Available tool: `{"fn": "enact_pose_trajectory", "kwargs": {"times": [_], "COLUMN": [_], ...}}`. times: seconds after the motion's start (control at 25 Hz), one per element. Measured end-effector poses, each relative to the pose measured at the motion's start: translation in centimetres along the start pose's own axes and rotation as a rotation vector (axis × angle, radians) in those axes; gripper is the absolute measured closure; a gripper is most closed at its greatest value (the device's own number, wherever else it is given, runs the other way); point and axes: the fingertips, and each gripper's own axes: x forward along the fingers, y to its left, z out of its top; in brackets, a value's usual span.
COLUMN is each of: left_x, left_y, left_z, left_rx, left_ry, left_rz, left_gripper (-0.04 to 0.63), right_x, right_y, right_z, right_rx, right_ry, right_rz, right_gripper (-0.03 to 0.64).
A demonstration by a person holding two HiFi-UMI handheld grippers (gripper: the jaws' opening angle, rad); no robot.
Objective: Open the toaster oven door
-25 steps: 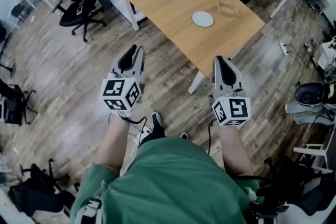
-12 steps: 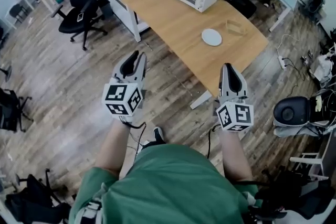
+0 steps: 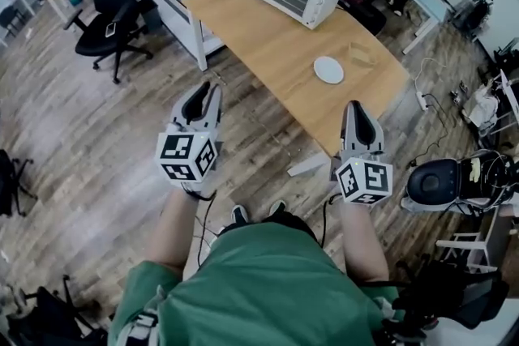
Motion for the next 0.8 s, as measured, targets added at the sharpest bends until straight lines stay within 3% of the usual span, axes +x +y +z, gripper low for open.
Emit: {"fn": "enact_pose_trajectory", "kwargs": {"times": [0.24, 0.52, 0.8], "left_x": [1.9, 5.2, 12.0], "left_y": [2.3, 4.6, 4.8], "left_z": [-1.7, -0.8, -0.9], "left_rx": [-0.020, 0.020, 0.021], "left_ry": [0.030, 0.038, 0.048], "left_rz": [0.013, 0.075, 0.082], "left_gripper": [0.502, 0.502, 0.502], "right_x": [3.6, 10.0, 16.5], "right_y": [0.6, -0.1, -3.3], "right_z": [-1.7, -3.0, -3.8], "right_rx": [0.010, 0.058, 0.083], "right_ry": [0.023, 0.013, -0.002], "right_rz": [0.016, 0.078, 0.107], "right_gripper": [0.586, 0.586, 0.586]}}
